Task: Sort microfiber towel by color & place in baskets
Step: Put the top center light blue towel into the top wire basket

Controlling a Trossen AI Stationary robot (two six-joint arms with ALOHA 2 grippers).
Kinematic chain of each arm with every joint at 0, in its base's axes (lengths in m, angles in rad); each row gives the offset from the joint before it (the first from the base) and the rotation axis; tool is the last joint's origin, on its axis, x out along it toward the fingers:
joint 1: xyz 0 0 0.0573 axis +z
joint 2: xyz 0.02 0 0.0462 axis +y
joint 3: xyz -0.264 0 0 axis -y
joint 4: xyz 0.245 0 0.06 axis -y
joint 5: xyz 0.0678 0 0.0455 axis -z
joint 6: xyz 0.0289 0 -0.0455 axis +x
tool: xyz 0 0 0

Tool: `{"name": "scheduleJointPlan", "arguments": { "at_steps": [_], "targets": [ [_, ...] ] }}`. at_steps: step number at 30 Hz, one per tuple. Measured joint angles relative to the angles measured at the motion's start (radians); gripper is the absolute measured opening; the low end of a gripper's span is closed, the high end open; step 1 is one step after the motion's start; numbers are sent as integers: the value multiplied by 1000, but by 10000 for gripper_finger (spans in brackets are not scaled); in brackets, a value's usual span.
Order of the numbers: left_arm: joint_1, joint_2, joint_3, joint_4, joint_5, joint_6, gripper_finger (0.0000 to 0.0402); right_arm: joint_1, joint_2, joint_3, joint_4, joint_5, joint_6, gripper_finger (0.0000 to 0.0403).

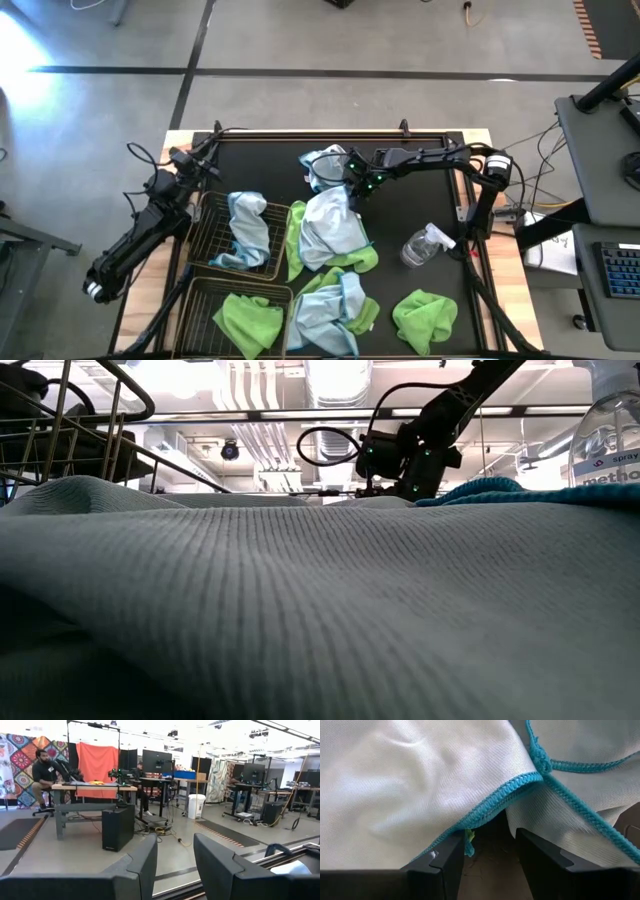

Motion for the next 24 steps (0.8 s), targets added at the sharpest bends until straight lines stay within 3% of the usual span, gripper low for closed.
{"name": "scheduleJointPlan", "arguments": {
  "at_steps": [10, 17, 20, 24],
  "targets": [
    [0, 0, 0, 0, 0, -4, 113, 12, 0, 0, 106, 4, 4, 171],
    [0, 0, 1, 0, 0, -4, 113, 18, 0, 0, 196, 15, -162, 171],
    [0, 0, 1, 0, 0, -4, 113, 19, 0, 0, 233, 120, -244, 171],
    [0, 0, 1, 0, 0, -4, 113, 16, 0, 0, 278, 378, -306, 171]
  ]
}}
